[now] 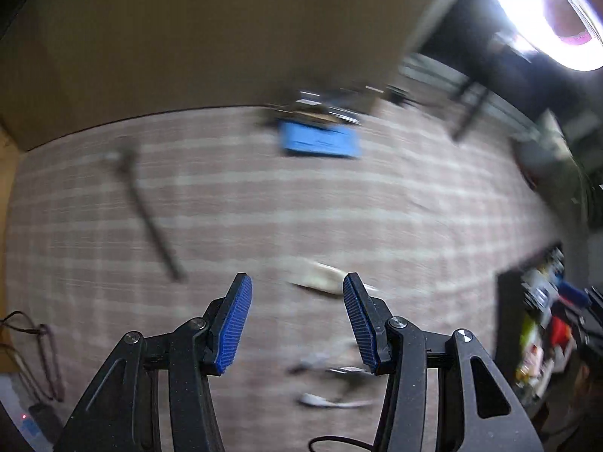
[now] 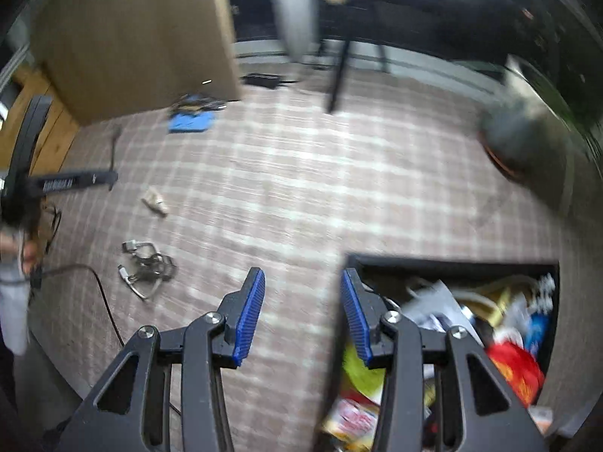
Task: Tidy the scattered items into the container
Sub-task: 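Move both grippers back to the items on the rug, then grasp the clear spoon with the left gripper while the right gripper grasps the white cream tube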
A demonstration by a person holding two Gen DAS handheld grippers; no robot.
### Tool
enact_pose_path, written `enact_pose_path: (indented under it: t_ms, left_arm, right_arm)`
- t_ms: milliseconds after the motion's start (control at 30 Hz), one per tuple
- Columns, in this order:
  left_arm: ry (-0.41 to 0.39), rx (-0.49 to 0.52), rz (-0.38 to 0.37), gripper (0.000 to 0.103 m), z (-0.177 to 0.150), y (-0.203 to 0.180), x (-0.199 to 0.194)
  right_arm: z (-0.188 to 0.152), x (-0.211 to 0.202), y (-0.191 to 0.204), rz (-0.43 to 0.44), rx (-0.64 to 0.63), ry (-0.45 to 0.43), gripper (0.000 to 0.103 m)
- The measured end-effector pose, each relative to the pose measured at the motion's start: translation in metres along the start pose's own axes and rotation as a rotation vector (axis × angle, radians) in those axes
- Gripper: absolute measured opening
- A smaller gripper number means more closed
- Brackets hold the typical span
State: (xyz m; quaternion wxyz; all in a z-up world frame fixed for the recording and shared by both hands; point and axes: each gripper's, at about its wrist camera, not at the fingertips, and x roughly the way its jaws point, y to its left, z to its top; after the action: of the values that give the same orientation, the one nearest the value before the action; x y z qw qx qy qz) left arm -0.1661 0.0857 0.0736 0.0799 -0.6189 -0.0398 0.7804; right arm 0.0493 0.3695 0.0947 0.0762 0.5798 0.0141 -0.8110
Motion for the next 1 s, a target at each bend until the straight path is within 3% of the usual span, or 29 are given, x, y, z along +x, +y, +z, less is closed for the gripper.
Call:
enact_pose_path:
  t_ms: [267, 533, 733, 867, 1000]
  left_arm:
    - [0.003, -0.167, 0.063, 0.047, 0.025, 0.078, 0.02]
    - [0.031, -0.266, 0.061, 0.045, 0.039, 0.115, 0.047]
    - [0.025, -0.263, 0.087, 0.035, 0.05, 0.123, 0.066]
    - [0.011, -0.229, 0.148, 0.019, 0.053, 0.12, 0.069]
    - [-0.015, -0.23, 0.142, 0.014, 0.048, 0.122, 0.067]
  right_arm:
    - [0.031, 0.045, 0.08, 0.043, -0.181, 0.047, 0.042]
    - [0.059, 0.098, 0.15, 0.093, -0.321, 0.124, 0.042]
    - [0.07, 0.13, 0.179, 0.094, -0.358, 0.154, 0.042]
    - [0.075, 0.142, 0.191, 0.07, -0.39, 0.155, 0.042]
    - [0.075, 0.152, 0.198, 0.057, -0.403, 0.168, 0.041]
